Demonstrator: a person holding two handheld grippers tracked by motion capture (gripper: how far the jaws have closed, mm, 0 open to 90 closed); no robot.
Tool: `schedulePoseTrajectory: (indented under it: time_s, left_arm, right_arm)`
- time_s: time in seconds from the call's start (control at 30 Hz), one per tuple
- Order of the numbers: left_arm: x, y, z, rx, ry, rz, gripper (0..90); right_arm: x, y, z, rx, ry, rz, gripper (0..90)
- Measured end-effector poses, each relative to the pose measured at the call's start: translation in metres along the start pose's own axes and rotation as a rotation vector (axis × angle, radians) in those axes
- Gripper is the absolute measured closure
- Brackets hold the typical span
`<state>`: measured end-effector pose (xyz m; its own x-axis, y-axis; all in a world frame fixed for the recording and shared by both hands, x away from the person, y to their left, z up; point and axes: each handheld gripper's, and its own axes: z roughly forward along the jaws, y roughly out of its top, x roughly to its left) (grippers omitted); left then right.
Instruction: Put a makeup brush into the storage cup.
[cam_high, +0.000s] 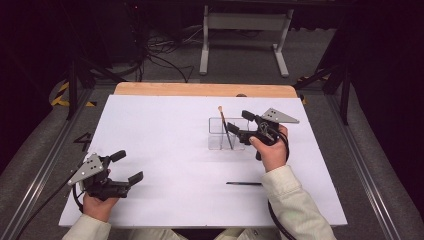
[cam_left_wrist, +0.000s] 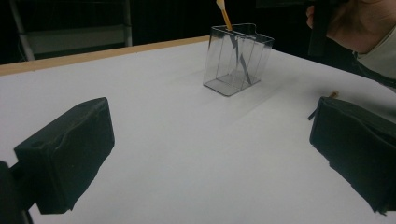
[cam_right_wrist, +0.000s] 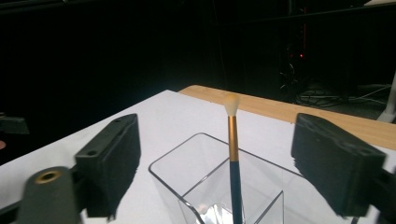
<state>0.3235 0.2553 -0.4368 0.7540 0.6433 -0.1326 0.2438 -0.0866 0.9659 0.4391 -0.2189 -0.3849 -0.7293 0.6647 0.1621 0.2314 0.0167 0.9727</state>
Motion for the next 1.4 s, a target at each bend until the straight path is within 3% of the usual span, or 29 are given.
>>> schedulePoseTrajectory:
  time_s: [0.3,0.87,1.4]
  left_arm:
    - [0.0,0.001,0.003,0.003,-0.009,0.002,0.6]
    - [0.0,0.002,0.007,0.008,-0.022,0.002,0.5]
    - [0.0,0.002,0.007,0.011,-0.02,0.005,0.5]
  right_arm:
    - [0.009,0.011,-0.026,-0.042,0.044,-0.009,11.2]
    - [0.007,0.016,-0.069,-0.082,0.023,-0.005,10.7]
    - [0.007,0.018,-0.09,-0.058,0.028,-0.024,10.6]
